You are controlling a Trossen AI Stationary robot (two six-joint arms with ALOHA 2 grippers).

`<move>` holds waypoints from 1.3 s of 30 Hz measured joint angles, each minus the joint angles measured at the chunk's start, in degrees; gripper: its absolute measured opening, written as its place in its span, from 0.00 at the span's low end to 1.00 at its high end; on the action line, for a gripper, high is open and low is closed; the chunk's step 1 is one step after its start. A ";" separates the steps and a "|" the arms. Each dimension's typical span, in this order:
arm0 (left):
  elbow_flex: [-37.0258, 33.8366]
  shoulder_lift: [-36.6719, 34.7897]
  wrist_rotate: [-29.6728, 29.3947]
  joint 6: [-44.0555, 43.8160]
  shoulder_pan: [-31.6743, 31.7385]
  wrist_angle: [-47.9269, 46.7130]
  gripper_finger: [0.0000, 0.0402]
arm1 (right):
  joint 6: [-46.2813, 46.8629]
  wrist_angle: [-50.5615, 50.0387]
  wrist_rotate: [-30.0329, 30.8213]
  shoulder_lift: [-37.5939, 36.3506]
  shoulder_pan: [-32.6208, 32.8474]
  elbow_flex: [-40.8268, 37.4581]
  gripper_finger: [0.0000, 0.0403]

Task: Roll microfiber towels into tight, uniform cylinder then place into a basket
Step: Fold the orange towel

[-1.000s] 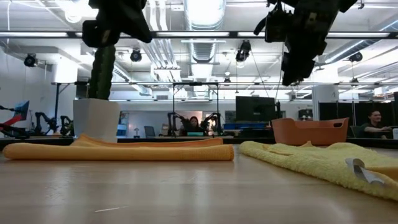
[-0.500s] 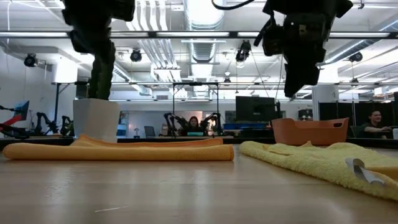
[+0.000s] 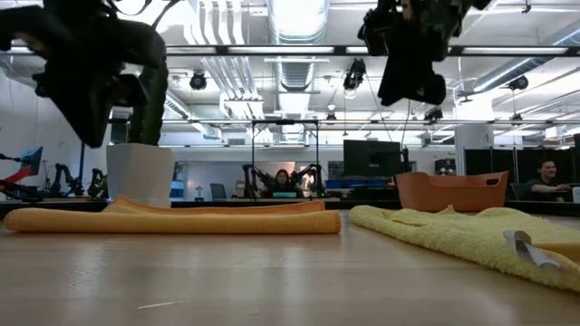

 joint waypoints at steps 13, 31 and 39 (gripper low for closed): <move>-11.14 -5.31 4.13 3.68 -0.50 11.73 0.00 | 5.64 -4.52 4.81 0.02 7.44 2.33 0.40; -16.53 1.71 3.16 -24.10 -0.19 19.32 0.00 | -1.99 4.50 -11.79 17.66 -1.59 2.19 0.38; -16.79 2.33 3.92 -38.33 -0.26 25.41 0.00 | -17.49 4.95 -4.73 24.14 -2.84 7.68 0.38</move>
